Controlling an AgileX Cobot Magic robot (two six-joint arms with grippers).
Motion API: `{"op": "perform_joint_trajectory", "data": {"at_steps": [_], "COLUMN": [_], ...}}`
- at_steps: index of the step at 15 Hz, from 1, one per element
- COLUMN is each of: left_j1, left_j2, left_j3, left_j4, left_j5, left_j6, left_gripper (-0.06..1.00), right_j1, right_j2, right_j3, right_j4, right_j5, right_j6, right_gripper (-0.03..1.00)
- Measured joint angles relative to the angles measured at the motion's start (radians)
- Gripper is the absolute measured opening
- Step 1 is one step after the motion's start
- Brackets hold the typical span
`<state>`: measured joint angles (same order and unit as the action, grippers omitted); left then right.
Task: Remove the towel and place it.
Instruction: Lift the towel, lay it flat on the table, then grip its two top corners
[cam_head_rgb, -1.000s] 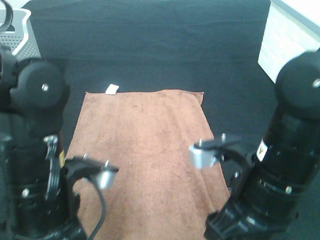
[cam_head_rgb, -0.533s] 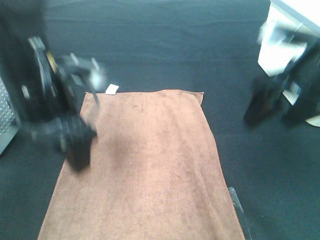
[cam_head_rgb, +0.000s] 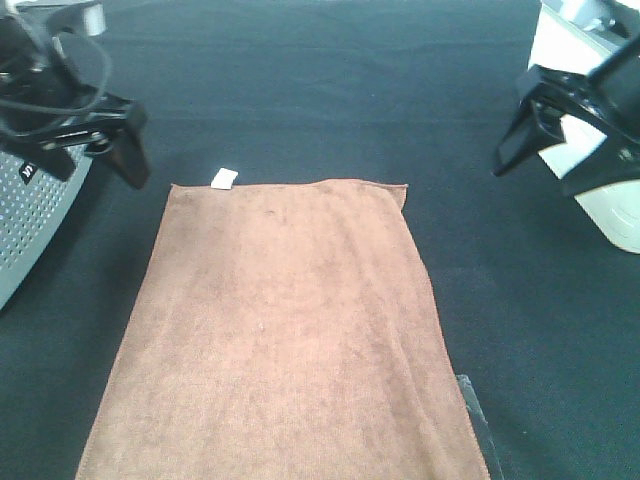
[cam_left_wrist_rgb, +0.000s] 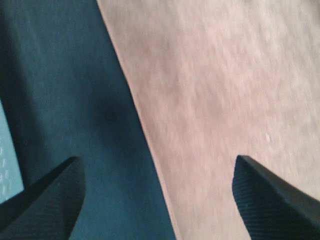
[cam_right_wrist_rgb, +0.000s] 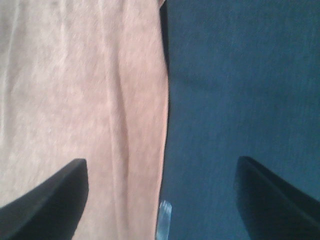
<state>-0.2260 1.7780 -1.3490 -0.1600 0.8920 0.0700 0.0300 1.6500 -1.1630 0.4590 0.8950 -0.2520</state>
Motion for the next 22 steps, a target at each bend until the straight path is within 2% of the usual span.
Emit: {"op": "perform_joint_trajectory", "data": {"at_steps": [1,5,9,14,18,22], "left_j1": [0.000,0.003,0.063,0.069,0.078,0.109], "left_j2": [0.000,0.202,0.409,0.596,0.650,0.682], "left_j3": [0.000,-0.183,-0.415,-0.609,-0.620,-0.626], "left_j4": [0.000,0.040,0.021,-0.015,-0.046,-0.099], "left_j5": [0.000,-0.001,0.085,0.180,0.178,0.153], "left_j6": [0.000,-0.057,-0.083,-0.083,-0.101,-0.086], "left_gripper": [0.76,0.76,0.76,0.76,0.76,0.76], "right_j1": [0.000,0.000,0.015,0.078,0.132,0.142], "right_j2": [0.000,0.204,0.431,0.630,0.732,0.782], "right_j3": [0.000,-0.217,-0.387,-0.567,-0.675,-0.712], "right_j4": [0.000,-0.004,-0.026,-0.040,-0.040,-0.010], "right_j5": [0.000,-0.014,-0.017,-0.014,-0.015,-0.042], "right_j6": [0.000,-0.053,-0.071,-0.072,-0.072,-0.076], "right_gripper": [0.73,0.73,0.73,0.73,0.73,0.73]}}
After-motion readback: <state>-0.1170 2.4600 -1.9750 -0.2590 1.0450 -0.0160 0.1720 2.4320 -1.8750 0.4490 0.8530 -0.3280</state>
